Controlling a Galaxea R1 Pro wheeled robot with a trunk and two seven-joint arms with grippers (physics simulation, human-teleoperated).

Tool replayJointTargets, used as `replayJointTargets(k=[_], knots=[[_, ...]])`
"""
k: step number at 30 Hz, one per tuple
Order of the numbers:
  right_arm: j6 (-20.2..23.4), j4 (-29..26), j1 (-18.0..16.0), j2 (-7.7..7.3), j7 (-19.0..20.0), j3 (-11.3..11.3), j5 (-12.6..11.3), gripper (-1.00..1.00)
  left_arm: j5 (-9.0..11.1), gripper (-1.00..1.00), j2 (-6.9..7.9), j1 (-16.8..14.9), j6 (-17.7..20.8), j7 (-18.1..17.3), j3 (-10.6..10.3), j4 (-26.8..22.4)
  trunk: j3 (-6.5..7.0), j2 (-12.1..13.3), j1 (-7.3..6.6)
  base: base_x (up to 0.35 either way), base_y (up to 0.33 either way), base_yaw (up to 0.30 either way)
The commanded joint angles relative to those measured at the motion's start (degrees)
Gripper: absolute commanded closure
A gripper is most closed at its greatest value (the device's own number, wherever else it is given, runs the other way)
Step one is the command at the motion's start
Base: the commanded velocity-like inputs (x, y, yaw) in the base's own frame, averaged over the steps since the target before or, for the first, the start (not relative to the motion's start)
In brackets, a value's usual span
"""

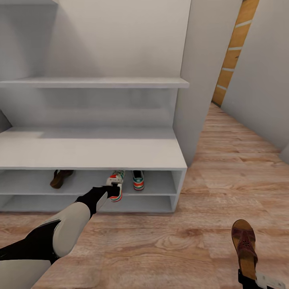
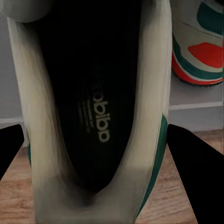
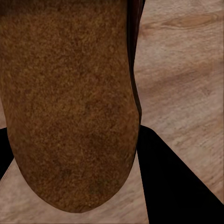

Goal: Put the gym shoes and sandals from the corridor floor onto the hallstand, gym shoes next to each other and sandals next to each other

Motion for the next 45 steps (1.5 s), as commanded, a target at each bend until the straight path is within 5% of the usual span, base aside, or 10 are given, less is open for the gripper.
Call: replayJointTargets(k=[1, 12, 20, 27, 45], knots=[[-0.06, -0.05, -0.02, -0.03, -0.33, 0.48, -0.32, 1.0, -0.6, 1.0, -0.04, -0.01, 0.38, -0.31, 0.48, -0.18, -0.05, -0.02, 0.01, 0.148, -0.066, 0.0], [0.01, -0.05, -0.02, 0.13, -0.33, 0.56, -0.23, 1.0, -0.58, 1.0, -0.21, -0.01, 0.38, -0.32, 0.4, -0.12, -0.06, -0.02, 0.01, 0.027, -0.012, 0.0], [0.03, -0.05, -0.02, 0.15, -0.33, 0.56, -0.23, 1.0, -0.71, 1.0, -0.09, -0.03, 0.38, -0.19, 0.48, -0.19, -1.38, -2.02, 1.11, 0.0, 0.0, 0.0], [0.03, -0.05, -0.02, 0.16, -0.33, 0.57, -0.23, 1.0, -0.59, 1.0, -0.21, 0.05, 0.38, 4.46, 0.37, -0.87, -1.42, -2.02, 1.11, 0.0, 0.0, 0.0], [0.03, -0.05, -0.02, 0.16, -0.33, 0.57, -0.23, 1.0, -0.58, 1.0, -0.31, 0.06, 0.29, 4.25, 0.39, -0.78, -1.42, -2.02, 1.11, 0.055, -0.025, 0.0]])
